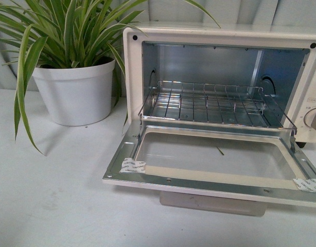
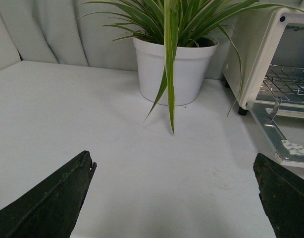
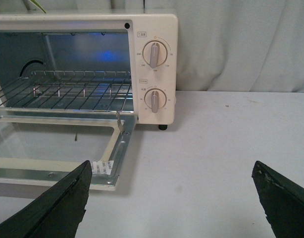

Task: Open oven

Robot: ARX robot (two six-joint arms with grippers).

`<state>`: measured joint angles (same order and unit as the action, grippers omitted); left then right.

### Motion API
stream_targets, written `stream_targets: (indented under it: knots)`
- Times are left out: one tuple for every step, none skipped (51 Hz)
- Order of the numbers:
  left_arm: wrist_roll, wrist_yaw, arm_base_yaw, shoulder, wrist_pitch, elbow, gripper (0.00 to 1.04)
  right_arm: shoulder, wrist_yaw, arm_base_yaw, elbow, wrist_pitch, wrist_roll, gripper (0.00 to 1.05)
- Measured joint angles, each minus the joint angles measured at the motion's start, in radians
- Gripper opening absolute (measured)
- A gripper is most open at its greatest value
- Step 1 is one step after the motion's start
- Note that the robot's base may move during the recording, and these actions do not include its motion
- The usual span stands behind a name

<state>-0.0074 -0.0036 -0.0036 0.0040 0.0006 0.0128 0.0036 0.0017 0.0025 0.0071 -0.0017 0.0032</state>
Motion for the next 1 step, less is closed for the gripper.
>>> stream_targets:
  knots:
    - [0.000,0.000,0.000,0.000,0.000,0.000,0.98,0.000,0.000,0.000,0.000,0.000,0.000,0.95]
